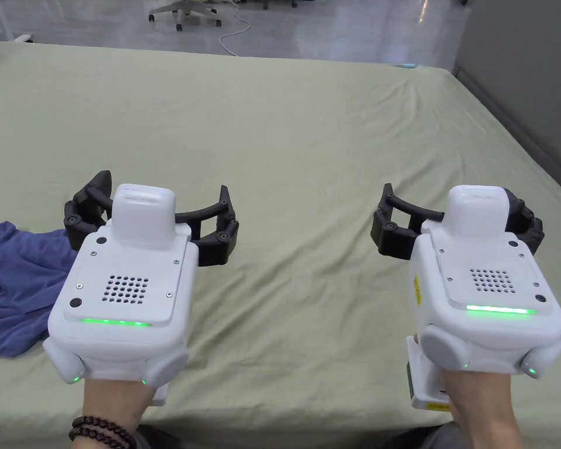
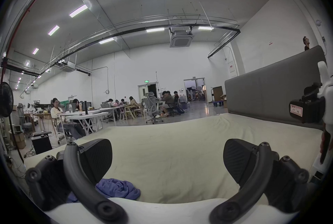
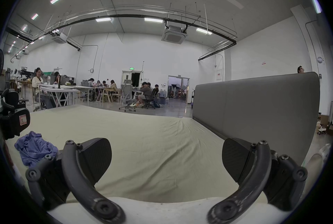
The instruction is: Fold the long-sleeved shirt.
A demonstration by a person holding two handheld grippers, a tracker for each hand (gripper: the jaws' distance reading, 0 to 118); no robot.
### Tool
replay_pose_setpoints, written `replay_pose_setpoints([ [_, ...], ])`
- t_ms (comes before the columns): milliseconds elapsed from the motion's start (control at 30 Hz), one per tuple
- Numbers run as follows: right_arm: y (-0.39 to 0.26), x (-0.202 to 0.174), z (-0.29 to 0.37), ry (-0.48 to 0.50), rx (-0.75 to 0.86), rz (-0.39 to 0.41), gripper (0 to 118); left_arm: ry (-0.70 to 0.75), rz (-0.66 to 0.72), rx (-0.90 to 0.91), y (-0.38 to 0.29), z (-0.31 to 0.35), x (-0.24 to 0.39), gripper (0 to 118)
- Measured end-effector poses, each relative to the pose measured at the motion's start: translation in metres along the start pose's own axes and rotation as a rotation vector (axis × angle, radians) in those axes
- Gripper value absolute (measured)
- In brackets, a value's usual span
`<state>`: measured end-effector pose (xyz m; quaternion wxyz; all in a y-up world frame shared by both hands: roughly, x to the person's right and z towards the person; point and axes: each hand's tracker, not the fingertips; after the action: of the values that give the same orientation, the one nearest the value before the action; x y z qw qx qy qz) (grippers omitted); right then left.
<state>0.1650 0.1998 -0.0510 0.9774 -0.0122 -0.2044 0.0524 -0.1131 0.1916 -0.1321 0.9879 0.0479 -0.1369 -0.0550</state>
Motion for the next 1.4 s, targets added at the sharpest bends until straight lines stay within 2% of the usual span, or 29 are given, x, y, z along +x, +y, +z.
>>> replay_pose_setpoints([
  [200, -0.0007, -0.0004, 0.0006, -0.001, -0.001, -0.001, 118, 0.017, 0.035, -0.008, -0.0002, -0.0016, -0.0049, 118],
  [1400, -0.0006, -0.0016, 0.0044, -0.004, -0.009, 0.008, 118, -0.013, 0.008, -0.033, 0.0017, 0.0017, -0.0018, 118],
])
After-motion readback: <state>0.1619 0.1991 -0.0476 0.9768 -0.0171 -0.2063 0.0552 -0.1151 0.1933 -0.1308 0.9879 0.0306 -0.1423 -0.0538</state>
